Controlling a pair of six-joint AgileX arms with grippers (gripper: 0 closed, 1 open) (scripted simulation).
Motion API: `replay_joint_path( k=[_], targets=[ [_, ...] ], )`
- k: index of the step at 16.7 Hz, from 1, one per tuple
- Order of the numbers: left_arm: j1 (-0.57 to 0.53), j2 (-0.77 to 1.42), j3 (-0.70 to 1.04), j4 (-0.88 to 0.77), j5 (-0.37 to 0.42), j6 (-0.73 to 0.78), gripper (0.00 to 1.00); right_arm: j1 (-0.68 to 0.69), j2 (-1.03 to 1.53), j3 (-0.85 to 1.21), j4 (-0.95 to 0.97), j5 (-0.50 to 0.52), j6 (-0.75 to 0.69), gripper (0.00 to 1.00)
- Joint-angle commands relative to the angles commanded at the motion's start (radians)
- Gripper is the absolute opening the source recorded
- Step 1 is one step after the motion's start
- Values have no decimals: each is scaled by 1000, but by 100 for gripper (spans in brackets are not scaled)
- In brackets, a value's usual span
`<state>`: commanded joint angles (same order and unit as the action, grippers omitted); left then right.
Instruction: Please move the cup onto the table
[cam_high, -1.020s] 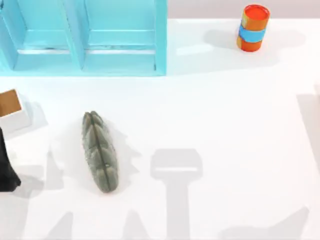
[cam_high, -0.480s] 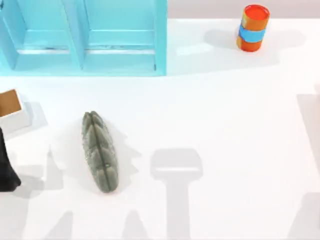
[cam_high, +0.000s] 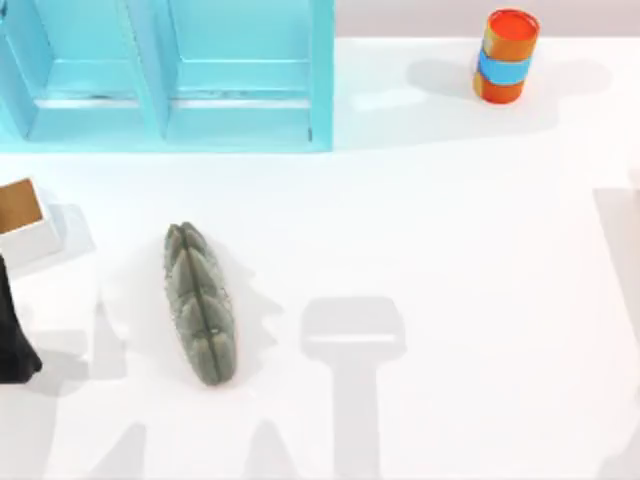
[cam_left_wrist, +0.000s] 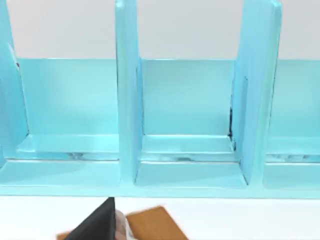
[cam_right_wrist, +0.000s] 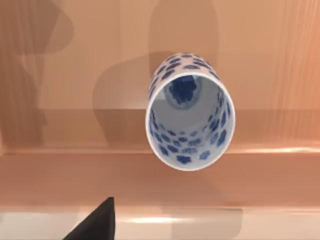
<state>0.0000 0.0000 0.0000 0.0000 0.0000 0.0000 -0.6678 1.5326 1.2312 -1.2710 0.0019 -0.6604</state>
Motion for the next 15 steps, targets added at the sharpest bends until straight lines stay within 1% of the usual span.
replay_joint_path(
  k=[2, 4, 9, 11, 15],
  targets=[
    [0, 0, 0, 0, 0, 0, 100, -1, 5, -15, 16, 0, 1, 100],
    [0, 0, 0, 0, 0, 0, 100, -1, 20, -60, 71, 0, 3, 100],
    [0, 0, 0, 0, 0, 0, 100, 0, 77, -227, 314, 0, 4, 100],
    [0, 0, 0, 0, 0, 0, 100, 0, 96, -282, 381, 0, 4, 100],
    [0, 0, 0, 0, 0, 0, 100, -1, 105, -306, 408, 0, 4, 100]
  ],
)
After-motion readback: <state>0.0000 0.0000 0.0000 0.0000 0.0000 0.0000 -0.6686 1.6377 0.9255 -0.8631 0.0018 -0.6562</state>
